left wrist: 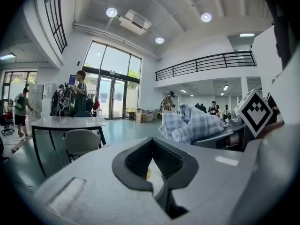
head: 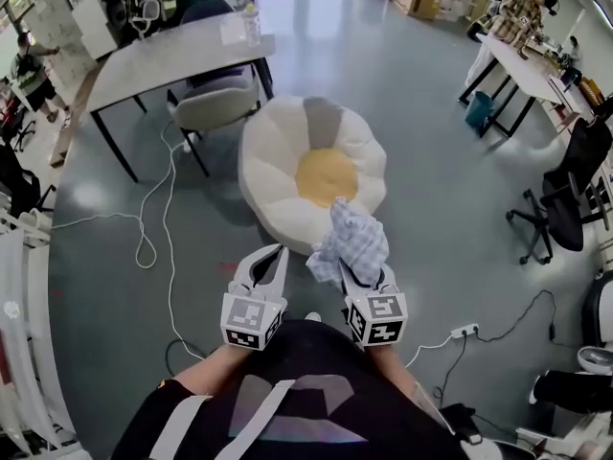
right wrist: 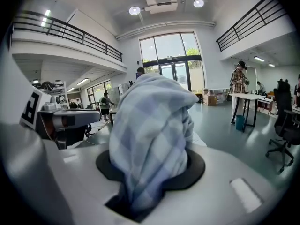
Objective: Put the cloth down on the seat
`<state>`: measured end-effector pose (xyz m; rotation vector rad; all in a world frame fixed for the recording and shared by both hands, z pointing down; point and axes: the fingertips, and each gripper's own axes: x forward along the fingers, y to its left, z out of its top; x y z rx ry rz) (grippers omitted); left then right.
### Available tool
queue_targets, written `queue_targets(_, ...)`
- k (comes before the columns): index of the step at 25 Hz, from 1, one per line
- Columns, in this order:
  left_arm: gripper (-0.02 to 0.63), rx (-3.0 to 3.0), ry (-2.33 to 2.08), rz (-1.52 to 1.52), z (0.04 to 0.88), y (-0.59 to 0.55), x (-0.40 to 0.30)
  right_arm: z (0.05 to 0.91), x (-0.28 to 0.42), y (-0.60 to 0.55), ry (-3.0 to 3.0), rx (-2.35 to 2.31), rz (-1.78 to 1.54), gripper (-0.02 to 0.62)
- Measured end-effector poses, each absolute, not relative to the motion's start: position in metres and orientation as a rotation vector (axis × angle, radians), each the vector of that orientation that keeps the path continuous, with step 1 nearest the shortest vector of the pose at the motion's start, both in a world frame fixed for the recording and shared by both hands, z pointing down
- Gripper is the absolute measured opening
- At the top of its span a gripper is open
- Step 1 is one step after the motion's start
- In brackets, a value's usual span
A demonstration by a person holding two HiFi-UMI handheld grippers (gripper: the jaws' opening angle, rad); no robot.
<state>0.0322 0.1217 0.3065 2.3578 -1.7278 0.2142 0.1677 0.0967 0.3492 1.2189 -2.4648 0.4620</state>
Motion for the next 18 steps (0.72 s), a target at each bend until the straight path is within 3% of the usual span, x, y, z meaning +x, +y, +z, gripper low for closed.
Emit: queue_targets(18,0.000,2.336,-1.706,0.235,0.328,0.013,0.005,0.374,0.137,0.001,-2.410,1.166,0.491,0.170)
